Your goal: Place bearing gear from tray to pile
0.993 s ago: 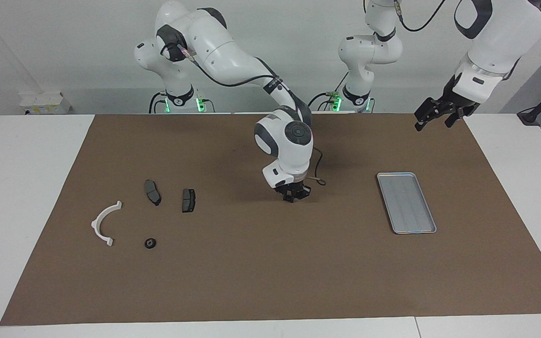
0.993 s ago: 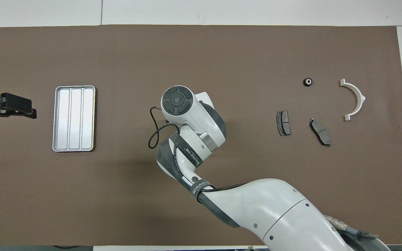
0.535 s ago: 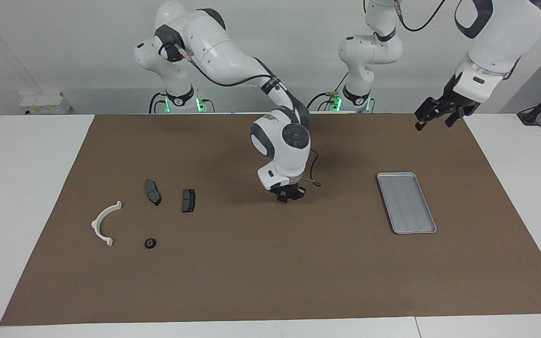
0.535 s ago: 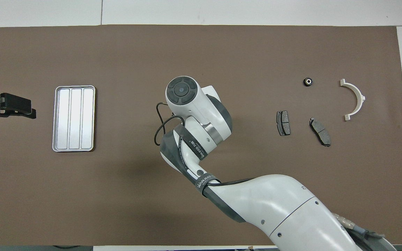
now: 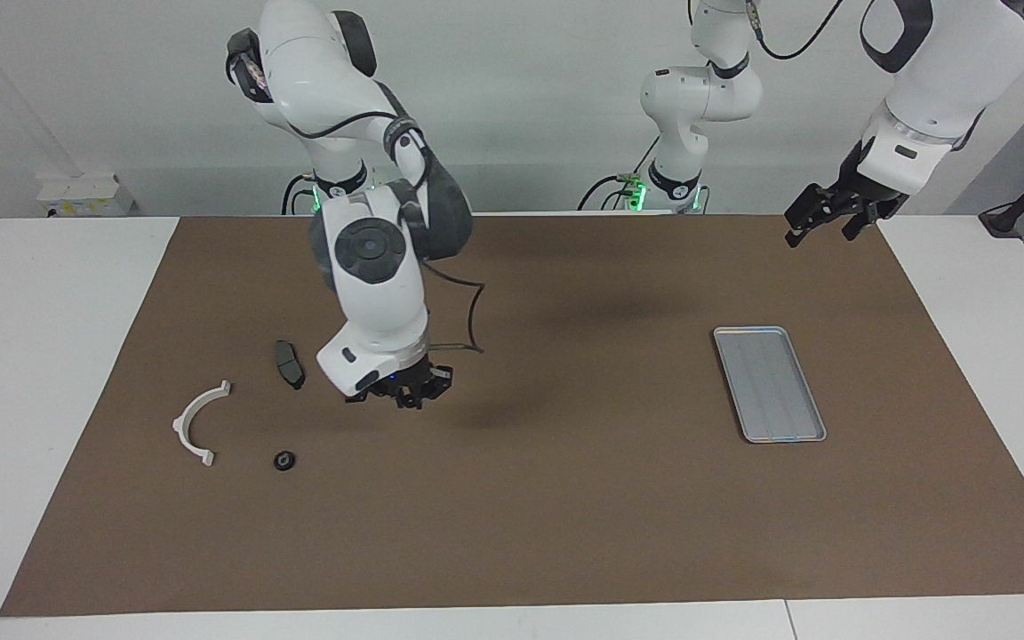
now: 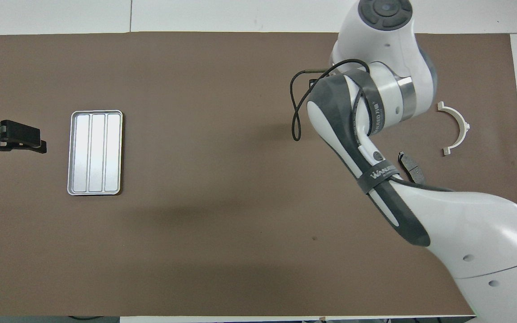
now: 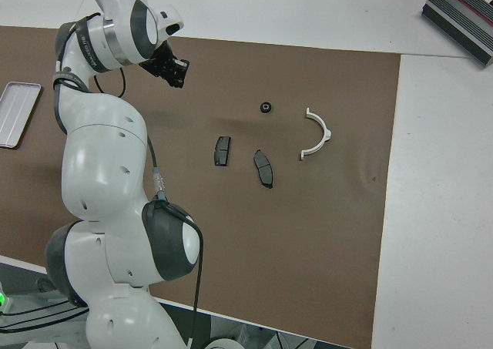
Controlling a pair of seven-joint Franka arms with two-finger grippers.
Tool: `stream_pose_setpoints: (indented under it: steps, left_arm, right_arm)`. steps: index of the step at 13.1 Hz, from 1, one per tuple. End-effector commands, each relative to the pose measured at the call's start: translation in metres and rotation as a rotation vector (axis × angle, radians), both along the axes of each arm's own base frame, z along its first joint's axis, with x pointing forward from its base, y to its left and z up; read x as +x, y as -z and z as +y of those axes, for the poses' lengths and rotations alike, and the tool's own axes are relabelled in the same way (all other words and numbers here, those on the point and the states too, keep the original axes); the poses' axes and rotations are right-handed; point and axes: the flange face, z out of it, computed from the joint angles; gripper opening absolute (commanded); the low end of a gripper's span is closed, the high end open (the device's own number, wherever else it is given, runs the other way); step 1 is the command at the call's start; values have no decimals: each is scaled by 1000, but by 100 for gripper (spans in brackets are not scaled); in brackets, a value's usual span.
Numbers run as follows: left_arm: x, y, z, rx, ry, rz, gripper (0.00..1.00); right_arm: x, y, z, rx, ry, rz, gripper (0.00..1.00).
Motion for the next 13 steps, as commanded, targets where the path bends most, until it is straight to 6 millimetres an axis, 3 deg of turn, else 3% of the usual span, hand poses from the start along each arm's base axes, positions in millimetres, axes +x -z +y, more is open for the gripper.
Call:
stream_pose_setpoints:
  steps: [1, 3, 5, 13]
  left_arm:
    - [-7, -1, 3, -6, 4, 23, 100]
    - [-7, -2, 3, -2, 5, 17, 100]
    - [-5, -1, 4, 23, 11, 13, 100]
    - [-5, -1, 3, 40, 96, 11, 100]
  right_arm:
    - [12, 34, -54, 18, -87, -2, 0]
    - [14, 70, -80, 26, -122, -34, 0]
    - [9, 102, -87, 30, -126, -60, 0]
    - [6, 141, -76, 42, -131, -111, 0]
